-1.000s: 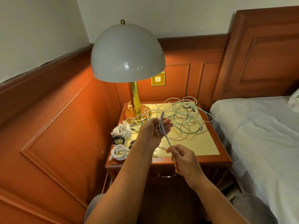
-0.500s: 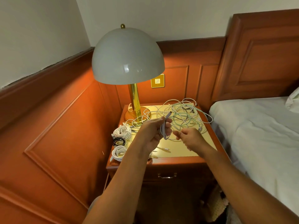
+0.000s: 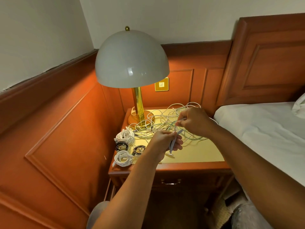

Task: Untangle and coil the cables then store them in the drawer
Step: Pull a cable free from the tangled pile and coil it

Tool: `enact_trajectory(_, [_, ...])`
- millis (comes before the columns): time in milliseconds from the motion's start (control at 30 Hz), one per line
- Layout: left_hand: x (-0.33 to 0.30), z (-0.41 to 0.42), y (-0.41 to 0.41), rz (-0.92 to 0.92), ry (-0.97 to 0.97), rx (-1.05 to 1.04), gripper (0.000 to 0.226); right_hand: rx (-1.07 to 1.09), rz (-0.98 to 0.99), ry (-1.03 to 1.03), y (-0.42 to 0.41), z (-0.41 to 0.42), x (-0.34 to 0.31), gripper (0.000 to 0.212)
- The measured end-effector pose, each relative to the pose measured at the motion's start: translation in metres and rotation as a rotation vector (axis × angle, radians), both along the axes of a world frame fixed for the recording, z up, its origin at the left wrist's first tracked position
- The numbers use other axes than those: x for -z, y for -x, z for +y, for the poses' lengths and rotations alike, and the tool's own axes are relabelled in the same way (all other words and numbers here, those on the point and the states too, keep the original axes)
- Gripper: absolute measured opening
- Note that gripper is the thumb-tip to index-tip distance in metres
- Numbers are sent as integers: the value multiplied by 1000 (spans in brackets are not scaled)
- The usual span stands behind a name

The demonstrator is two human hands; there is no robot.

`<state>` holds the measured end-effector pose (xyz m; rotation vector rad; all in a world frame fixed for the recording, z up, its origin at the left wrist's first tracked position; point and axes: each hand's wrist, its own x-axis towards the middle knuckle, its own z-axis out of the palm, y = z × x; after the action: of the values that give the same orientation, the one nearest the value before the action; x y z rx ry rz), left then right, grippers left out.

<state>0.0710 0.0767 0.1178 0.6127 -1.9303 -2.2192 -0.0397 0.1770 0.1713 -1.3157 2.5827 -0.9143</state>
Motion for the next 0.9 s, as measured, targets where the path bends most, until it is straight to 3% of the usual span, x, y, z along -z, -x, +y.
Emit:
enact_trajectory(100, [6, 0, 5, 22, -85, -112, 27, 74, 34, 51, -21, 3, 19, 22])
enact_trajectory(200, [10, 4, 10, 75, -226, -226, 22, 138, -97, 230, -55, 8, 48, 20])
enact_trajectory(333, [14, 11, 13, 96, -587, -255, 24, 256, -275, 484, -90, 6, 82, 28])
enact_trajectory(433, [11, 15, 11, 109, -759, -216, 26, 318, -174, 563, -96, 1, 100, 39])
enact_trajectory(700, [16, 16, 5, 114, -780, -340, 22, 350, 44, 520, -88, -5, 111, 24])
enact_trajectory(900, [18, 16, 6, 94, -744, -365, 22, 382, 93, 462, -89, -8, 113, 30])
